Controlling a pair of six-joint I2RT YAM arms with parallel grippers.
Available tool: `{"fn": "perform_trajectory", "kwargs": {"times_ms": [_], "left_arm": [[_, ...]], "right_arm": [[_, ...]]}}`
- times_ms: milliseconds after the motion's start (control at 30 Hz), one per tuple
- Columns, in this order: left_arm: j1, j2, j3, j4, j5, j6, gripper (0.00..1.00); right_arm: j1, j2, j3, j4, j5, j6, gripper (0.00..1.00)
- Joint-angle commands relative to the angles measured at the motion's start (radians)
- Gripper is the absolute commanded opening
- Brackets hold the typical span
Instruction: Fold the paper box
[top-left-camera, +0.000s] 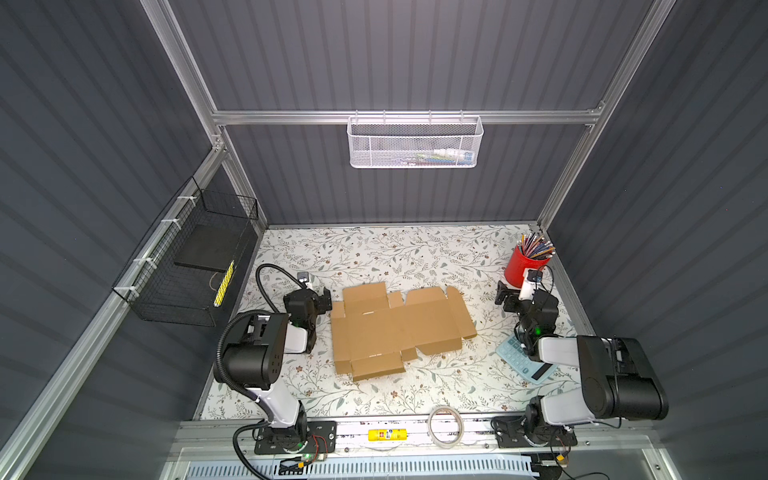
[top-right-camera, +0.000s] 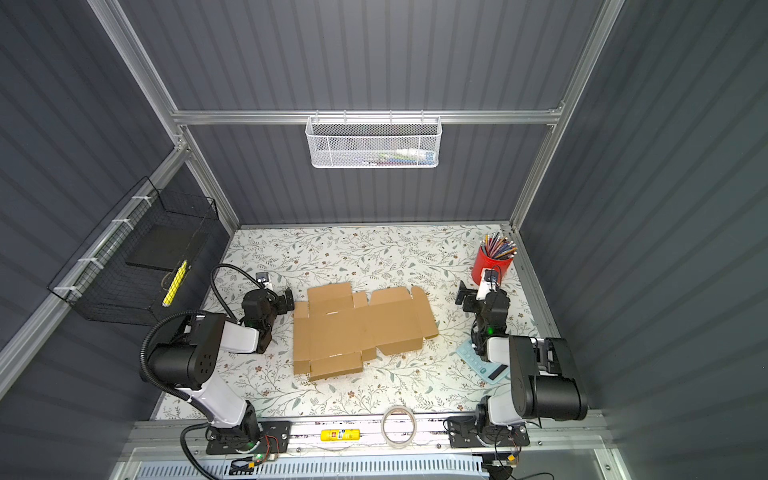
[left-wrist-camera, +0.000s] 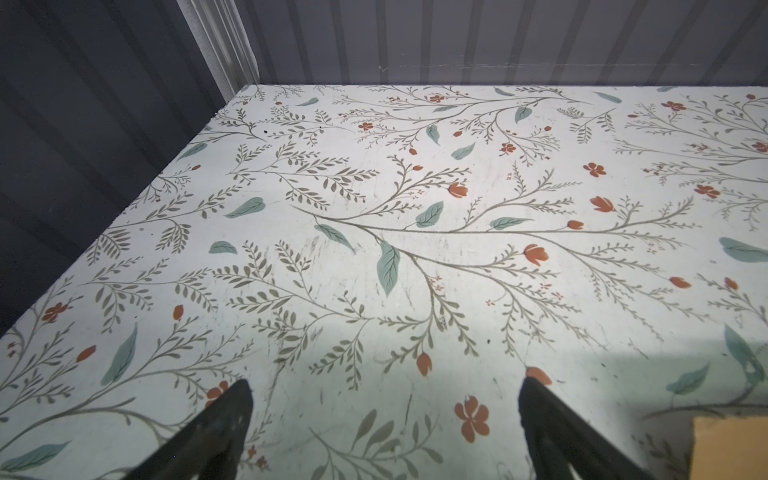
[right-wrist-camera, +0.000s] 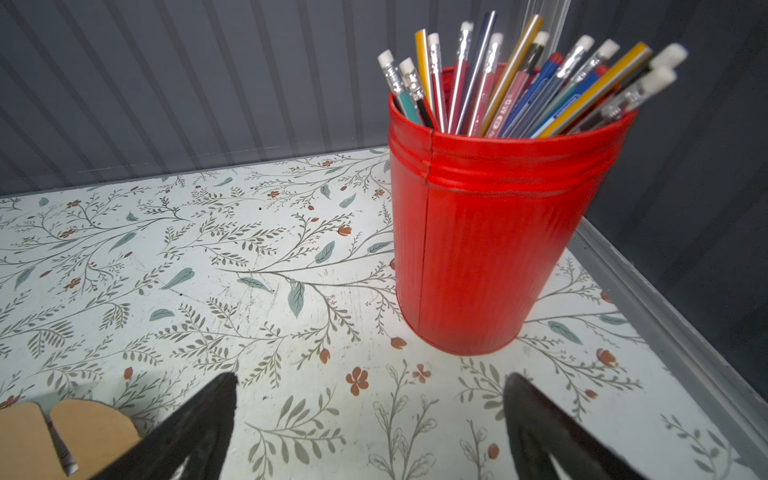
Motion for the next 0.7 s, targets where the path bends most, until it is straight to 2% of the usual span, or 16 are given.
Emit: {"fn": "perform_trajectory", "kwargs": {"times_ms": [0,433,533,667], "left_arm": [[-0.002,0.016,0.016,-0.003,0.012,0.018,1.00],[0.000,0.002,0.027,-0.026,0.034,0.027,1.00],[0.000,-0.056,0.113,-0.227,0.033,0.023,1.00],[0.000,-0.109,0.337,-0.628,-0.050,-0.049,1.00]], "right_arm": [[-0.004,-0.001,0.009,0.006,-0.006,-0.007,0.99],[-0.004,-0.001,0.010,0.006,-0.007,-0.007,0.99],[-0.004,-0.008,0.003,0.018,-0.006,-0.006,0.99],[-0.004,-0.149,-0.007,-0.089,-0.028,-0.009,0.99]]}}
